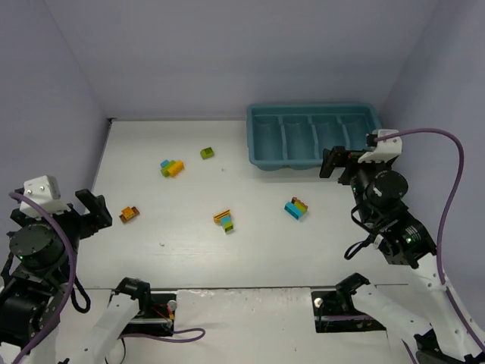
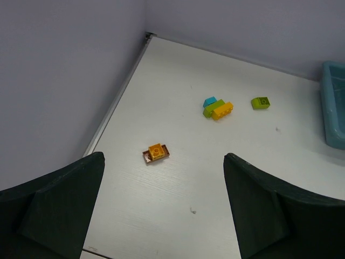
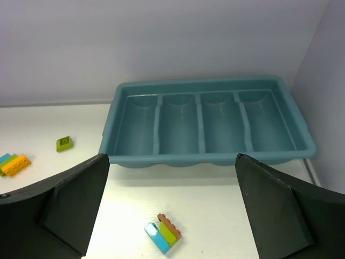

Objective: Sort the legos into containers by color

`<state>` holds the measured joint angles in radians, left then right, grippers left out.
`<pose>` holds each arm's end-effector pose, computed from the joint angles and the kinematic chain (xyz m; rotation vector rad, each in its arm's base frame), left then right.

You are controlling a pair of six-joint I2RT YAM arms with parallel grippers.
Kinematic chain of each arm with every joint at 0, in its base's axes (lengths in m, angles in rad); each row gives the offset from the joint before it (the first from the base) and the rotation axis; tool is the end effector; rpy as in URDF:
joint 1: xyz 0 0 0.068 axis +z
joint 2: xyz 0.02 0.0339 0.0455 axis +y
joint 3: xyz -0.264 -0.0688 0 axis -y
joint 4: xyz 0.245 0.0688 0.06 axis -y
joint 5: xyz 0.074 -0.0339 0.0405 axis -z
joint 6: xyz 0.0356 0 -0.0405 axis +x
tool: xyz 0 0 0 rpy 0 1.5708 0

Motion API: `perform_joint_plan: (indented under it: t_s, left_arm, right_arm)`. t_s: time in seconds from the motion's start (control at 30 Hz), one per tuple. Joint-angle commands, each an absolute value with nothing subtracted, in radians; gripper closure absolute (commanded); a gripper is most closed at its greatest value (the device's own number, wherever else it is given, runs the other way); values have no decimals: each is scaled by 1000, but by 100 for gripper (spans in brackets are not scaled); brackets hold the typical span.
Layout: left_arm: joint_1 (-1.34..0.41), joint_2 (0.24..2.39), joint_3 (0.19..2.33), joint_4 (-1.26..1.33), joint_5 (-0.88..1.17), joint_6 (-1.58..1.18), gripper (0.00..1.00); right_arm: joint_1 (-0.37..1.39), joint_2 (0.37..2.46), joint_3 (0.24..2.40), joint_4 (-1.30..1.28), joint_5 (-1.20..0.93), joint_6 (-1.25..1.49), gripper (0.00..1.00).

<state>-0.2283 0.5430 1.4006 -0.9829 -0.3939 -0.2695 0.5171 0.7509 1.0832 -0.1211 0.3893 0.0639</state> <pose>0.0176 0.0099 0.4611 -0.3265 1.6547 -0.0396 0.1315 0.0592 0.4527 0.0174 1.3790 0.2217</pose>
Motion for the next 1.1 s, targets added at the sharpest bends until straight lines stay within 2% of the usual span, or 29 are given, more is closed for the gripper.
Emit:
perform_joint_plan:
  t_s: [0.0,0.13,0.23,0.27,0.4,0.57,0.77,0.97,1.07]
  left_arm:
    - [-233,618,1398,-940,-338,-268,15]
    - [-233,701,1384,-901,-249,-284,15]
    - [-233,813,1381,-832,-161,-291,19]
    - [-233,886,1384,-813,-137,-291,28]
    - [-232,1106,1461,-692,-16,-302,37]
    - [-233,1468,1626,-580,93,-230,37]
    - [-233,1866,1903,-600,242,-72,37]
    - [-233,2149,2123,-627,288,-2,37]
    - [-233,2246,2164,-620,310,54,37]
  right_arm:
    - [520,782,1098,-74,351,106,0]
    - [520,813,1098,-78,229,129,0]
    - [520,860,1104,-80,173,167,0]
    - [520,892,1108,-80,170,175,0]
    - [520,963,1123,-89,135,196,0]
    - [520,1012,1138,-98,91,216,0]
    - [520,1045,1137,-101,35,218,0]
    - [520,1066,1132,-107,15,227,0]
    - [520,1069,1121,-107,11,250,0]
